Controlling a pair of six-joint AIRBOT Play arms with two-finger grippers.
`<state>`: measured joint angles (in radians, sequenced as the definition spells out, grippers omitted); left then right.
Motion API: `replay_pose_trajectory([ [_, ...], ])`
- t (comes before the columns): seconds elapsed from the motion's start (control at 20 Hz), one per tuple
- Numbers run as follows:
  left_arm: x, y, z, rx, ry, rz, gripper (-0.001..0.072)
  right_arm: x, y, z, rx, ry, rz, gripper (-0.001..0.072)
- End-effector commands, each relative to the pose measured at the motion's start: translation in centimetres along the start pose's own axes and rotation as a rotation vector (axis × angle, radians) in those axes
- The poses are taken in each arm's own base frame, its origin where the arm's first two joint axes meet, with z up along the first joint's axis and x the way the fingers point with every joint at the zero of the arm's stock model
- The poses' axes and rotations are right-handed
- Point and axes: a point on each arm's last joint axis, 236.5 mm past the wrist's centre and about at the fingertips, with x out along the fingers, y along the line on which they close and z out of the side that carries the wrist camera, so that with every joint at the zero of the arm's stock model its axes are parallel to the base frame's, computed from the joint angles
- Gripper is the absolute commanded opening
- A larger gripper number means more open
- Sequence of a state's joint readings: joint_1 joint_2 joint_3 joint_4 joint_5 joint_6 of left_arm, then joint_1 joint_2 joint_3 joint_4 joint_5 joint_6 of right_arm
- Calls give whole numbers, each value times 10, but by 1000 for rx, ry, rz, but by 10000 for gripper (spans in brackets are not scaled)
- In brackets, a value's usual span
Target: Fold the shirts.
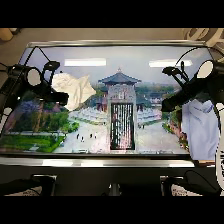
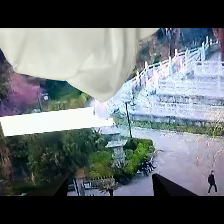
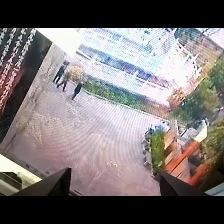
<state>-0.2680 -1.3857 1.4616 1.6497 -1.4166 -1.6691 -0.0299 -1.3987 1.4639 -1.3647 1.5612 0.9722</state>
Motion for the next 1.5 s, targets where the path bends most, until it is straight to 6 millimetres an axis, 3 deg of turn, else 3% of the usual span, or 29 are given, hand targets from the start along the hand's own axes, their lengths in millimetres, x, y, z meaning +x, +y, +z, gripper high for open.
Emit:
replay_pose_trajectory([
  [0.0,1,0,4,6,-14,-1,620,0,0,0,0,1,1,552],
  [0.2,-3,-5,47,7,-197,-19,620,0,-2,3,0,-10,-9,553],
  [0.35,-14,-8,83,7,-357,-34,620,-1,-20,12,-3,-48,-85,553],
  [0.5,-24,-14,107,5,-467,-56,620,-1,-24,14,-4,-56,-102,555],
  [0.65,-21,-10,111,19,-480,-31,619,-1,-27,17,-52,-69,-117,555],
  [0.7,-10,9,109,-8,-451,34,619,-1,-31,22,-68,-85,-133,554],
  [0.8,34,58,76,-234,-241,97,619,0,-36,27,-66,-102,-148,553],
  [0.85,60,70,52,-377,-100,61,619,2,-36,28,-64,-103,-143,553],
  [0.95,98,71,33,-541,47,-75,620,10,-28,33,-55,-115,-96,554],
  [1.1,132,74,45,-688,49,-209,621,14,-16,45,-62,-160,-35,558],
  [1.3,155,62,68,-710,-15,-268,617,12,-21,53,-60,-193,-55,560],
  [1.35,158,60,71,-706,-27,-269,524,11,-21,56,-60,-204,-58,559],
  [1.4,156,58,76,-703,-45,-271,168,8,-19,59,-58,-224,-53,559],
  [1.45,149,56,82,-695,-67,-279,31,2,-17,62,-59,-246,-57,558],
])
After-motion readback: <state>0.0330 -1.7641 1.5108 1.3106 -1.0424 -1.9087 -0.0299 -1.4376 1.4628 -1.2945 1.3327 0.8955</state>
